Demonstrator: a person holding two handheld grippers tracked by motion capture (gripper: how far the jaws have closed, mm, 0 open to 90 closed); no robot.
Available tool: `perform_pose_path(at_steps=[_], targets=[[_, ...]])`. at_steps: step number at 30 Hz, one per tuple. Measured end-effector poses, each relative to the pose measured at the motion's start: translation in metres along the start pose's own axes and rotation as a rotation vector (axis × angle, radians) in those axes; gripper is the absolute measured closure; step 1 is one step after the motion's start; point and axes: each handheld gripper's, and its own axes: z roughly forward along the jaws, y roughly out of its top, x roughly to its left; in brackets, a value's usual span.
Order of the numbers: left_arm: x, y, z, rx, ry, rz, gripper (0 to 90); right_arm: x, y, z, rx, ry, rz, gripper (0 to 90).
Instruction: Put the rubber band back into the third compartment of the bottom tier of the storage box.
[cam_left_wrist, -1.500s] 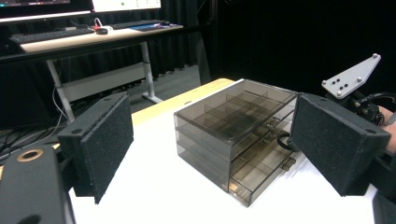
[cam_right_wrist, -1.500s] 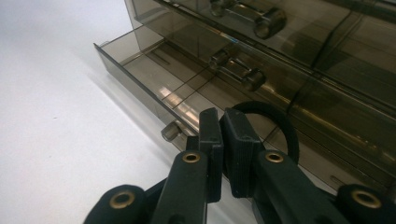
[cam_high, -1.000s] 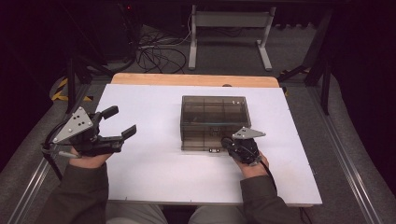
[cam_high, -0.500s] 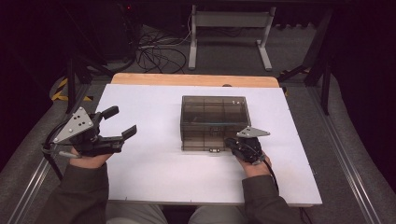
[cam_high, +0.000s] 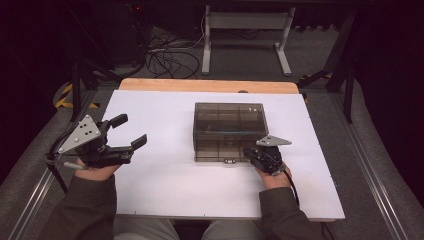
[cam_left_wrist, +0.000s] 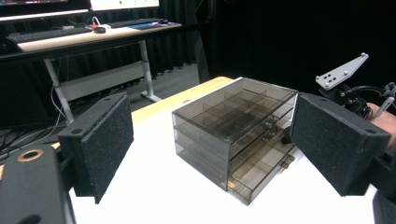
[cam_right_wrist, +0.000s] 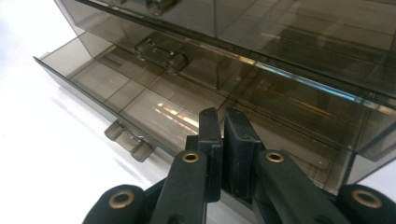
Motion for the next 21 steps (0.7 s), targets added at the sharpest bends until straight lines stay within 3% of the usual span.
perform_pose_path(at_steps=[13,16,21], targets=[[-0.0007,-0.0009,0.0016,0.004,-0.005,-0.004,14.1,-0.0072,-0.0022,0.0074,0.021,-0.020,0.012,85.6],[-0.0005,-0.0013,0.0023,0.007,-0.006,-0.001,14.1,-0.0079,-0.0019,0.0085,0.013,-0.006,0.030,78.8],[-0.0008,-0.0017,0.0028,0.010,-0.007,-0.002,14.1,-0.0091,-0.0020,0.0082,0.007,0.001,0.048,77.4]])
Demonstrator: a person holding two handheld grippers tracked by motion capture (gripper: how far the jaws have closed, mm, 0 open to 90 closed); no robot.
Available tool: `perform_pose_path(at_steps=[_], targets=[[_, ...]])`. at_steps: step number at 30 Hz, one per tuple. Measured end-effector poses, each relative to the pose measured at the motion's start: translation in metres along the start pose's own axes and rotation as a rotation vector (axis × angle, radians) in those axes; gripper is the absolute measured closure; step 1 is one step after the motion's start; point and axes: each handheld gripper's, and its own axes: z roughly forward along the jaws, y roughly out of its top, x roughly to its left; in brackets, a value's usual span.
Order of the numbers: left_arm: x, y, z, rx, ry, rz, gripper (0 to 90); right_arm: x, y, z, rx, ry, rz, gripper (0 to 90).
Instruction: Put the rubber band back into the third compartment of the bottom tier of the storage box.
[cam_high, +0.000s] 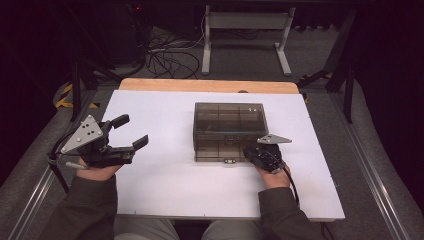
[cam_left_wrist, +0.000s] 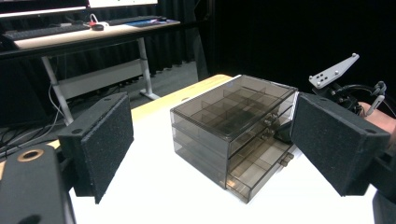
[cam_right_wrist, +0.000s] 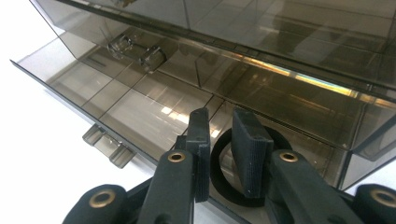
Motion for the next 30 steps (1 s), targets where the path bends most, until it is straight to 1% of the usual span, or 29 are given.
perform_pose_path(at_steps=[10,12,14,15,16,17,21,24,27,30], targets=[[0.0002,-0.0004,0.0004,0.000,0.000,0.000,14.2,-0.0028,-0.0003,0.0008,0.002,0.009,0.021,75.2],[-0.0002,-0.0003,0.0004,0.003,0.000,0.001,14.3,-0.0041,-0.0004,0.0015,0.004,0.010,0.031,74.6],[-0.0003,-0.0002,0.0005,0.003,0.000,0.002,14.3,-0.0047,-0.0003,0.0014,0.002,0.016,0.032,73.4],[-0.0003,-0.0003,0.0005,0.003,0.000,0.001,14.3,-0.0048,-0.0003,0.0012,0.004,0.023,0.034,70.5],[-0.0003,-0.0004,0.0005,0.004,-0.001,0.000,14.3,-0.0048,-0.0003,0.0012,0.004,0.023,0.034,70.5],[-0.0003,-0.0005,0.0005,0.005,0.000,0.000,14.3,-0.0048,-0.0002,0.0008,0.001,0.035,0.038,69.2],[0.0000,-0.0004,0.0003,0.000,0.000,0.001,14.3,-0.0041,0.0000,0.0002,-0.001,0.043,0.040,68.7],[0.0000,-0.0004,0.0000,0.000,-0.001,0.000,14.3,-0.0041,0.0000,-0.0004,-0.005,0.061,0.051,66.8],[-0.0001,-0.0003,0.0000,0.000,-0.001,0.000,14.3,-0.0038,0.0001,-0.0009,-0.007,0.068,0.055,66.4],[0.0002,-0.0004,0.0003,0.000,0.000,0.002,14.3,-0.0032,0.0006,-0.0020,-0.018,0.089,0.060,66.1]])
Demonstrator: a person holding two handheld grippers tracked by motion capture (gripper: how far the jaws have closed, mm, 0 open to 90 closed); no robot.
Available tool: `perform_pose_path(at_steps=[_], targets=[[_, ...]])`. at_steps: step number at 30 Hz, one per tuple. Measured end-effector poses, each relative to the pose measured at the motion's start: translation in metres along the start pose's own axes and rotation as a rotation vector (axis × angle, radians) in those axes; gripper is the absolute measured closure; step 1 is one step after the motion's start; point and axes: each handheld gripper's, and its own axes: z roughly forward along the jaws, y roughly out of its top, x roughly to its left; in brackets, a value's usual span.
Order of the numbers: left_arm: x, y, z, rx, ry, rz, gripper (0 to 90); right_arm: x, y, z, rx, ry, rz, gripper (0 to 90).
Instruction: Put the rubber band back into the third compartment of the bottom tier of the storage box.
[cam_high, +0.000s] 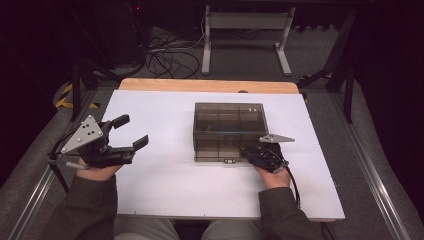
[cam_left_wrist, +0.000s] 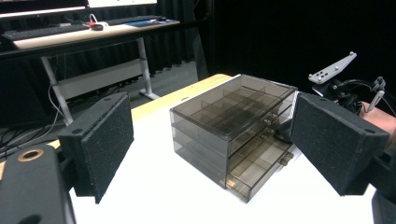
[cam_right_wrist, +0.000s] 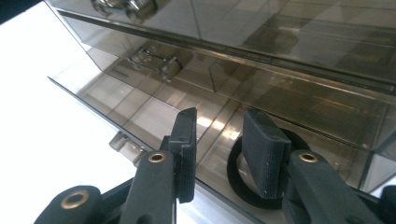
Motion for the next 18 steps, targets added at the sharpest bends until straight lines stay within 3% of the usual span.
perform_pose_path(at_steps=[18], targets=[[0.0007,-0.0003,0.0008,0.001,0.001,-0.003,14.2,0.0037,0.0029,-0.0086,-0.057,0.052,0.002,52.9]])
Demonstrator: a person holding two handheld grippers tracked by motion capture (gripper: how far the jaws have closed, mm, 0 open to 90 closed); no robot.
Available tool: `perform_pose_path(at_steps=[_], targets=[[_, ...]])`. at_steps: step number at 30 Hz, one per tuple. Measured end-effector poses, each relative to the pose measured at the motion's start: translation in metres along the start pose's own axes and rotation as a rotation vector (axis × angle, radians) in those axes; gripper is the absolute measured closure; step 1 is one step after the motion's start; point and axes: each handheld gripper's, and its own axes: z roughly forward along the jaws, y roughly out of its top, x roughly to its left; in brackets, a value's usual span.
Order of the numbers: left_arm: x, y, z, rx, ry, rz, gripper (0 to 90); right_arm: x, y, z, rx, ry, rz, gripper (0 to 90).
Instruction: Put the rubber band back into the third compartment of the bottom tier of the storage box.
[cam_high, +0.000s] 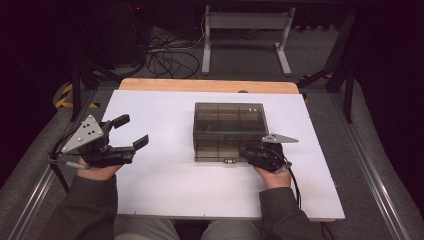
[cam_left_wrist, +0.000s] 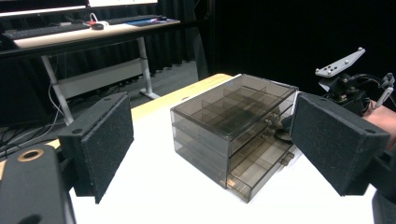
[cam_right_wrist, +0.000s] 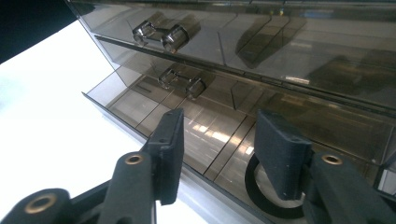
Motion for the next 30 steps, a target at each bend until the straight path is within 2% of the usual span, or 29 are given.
perform_pose_path(at_steps=[18,30], targets=[[-0.0004,0.0008,-0.0018,-0.003,0.004,0.003,14.2,0.0056,0.0046,-0.0055,-0.028,0.010,-0.031,40.2],[0.0005,0.0004,-0.0042,-0.006,0.011,-0.002,14.2,0.0097,0.0079,-0.0060,-0.042,0.044,-0.049,32.8]])
